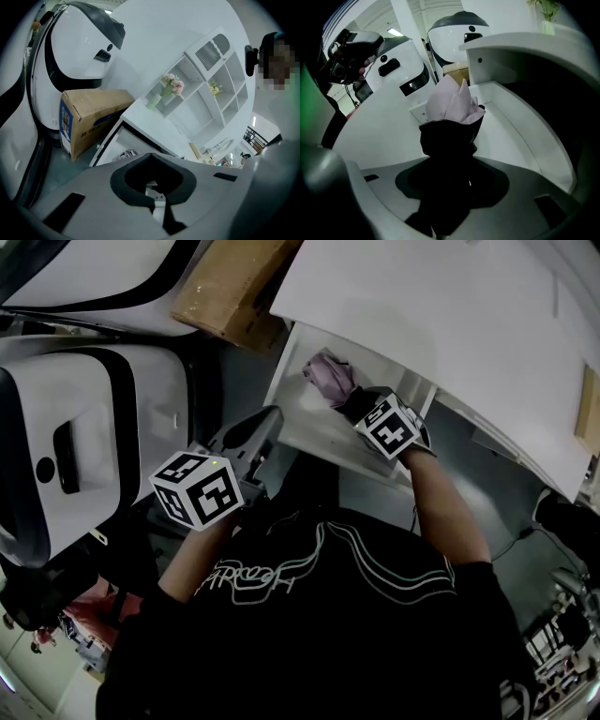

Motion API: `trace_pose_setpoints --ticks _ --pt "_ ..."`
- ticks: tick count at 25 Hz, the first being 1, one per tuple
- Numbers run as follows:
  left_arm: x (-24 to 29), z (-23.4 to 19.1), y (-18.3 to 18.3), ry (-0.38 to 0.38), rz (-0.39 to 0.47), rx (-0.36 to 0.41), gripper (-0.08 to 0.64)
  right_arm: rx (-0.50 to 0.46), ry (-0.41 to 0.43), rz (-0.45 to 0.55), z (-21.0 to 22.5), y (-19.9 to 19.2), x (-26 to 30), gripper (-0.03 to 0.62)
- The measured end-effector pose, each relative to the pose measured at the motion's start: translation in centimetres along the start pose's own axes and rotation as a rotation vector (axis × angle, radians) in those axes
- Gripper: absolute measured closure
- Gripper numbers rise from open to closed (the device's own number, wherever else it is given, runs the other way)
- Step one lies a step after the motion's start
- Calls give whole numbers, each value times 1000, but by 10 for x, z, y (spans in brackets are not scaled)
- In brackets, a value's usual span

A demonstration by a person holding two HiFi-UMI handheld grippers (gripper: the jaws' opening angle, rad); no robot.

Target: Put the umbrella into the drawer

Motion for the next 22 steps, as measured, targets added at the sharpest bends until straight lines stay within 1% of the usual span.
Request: trace_pose_setpoints --ticks 5,8,11,14,18,22 --pt "-2 -12 -7 27 -6 -19 540 -39 -27 -62 7 3 26 373" --pt "-1 -21 -7 31 -3 -34 540 -45 -38 -97 10 2 39 373" --pt "1 -27 -5 35 7 -43 540 -61 -47 -114 11 1 49 371" --pt "0 -30 -3 35 13 -52 540 -68 -37 -127 12 -1 54 367" --pt "0 -29 -3 29 3 -47 540 -38 -22 -141 14 -1 56 362" --pt "-3 -24 -6 21 -4 -27 540 -5 -39 -134 14 0 54 353"
Point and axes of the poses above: the fingertips, and each gripper's own axes: x forward along the fingers, z to its right, y out of its top, the point moved 6 cm from there along -x, backward along the fingers, and after that the axes turned 11 degrees about -z, right-handed, at the moved point
